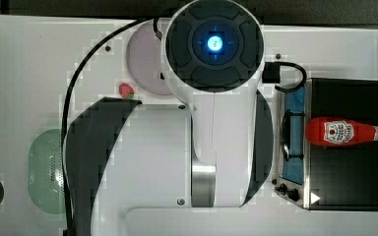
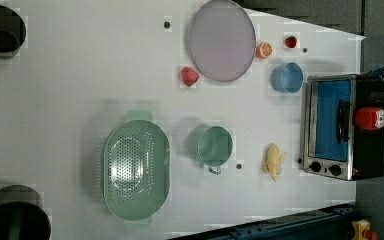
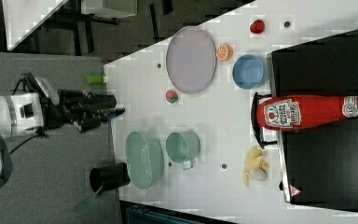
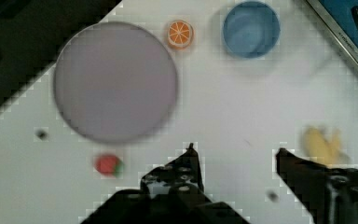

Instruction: Pick Ketchup from oven and place it on table.

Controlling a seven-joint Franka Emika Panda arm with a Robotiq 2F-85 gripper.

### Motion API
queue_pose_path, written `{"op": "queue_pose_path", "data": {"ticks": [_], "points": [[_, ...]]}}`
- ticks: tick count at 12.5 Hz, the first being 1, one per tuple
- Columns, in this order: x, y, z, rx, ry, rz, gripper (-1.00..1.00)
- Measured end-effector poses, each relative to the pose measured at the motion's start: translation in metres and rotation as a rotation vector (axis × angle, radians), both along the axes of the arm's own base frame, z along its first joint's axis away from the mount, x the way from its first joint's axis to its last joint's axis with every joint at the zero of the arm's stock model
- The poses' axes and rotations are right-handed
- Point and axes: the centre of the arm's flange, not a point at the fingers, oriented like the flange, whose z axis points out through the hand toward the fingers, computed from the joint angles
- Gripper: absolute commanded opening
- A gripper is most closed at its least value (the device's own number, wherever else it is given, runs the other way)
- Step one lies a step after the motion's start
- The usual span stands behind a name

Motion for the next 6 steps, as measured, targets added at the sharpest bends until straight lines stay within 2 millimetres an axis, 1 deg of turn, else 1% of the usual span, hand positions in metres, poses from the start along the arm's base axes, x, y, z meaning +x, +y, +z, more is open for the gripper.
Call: {"op": "queue_pose_path", "data": {"ticks": [1, 2, 3, 4, 6], "points": [[-0.033, -0.001, -0.007, -0.002, 0.122, 0.006, 0.59], [-0.066, -0.002, 0.0, -0.001, 0.184, 0.004, 0.81], [-0.086, -0.004, 0.023, 0.0, 0.15, 0.001, 1.0], [-0.099, -0.007, 0.053, 0.005, 0.077, -0.005, 1.0], [-0.113, -0.015, 0.11, -0.004, -0.069, -0.017, 1.0]]}}
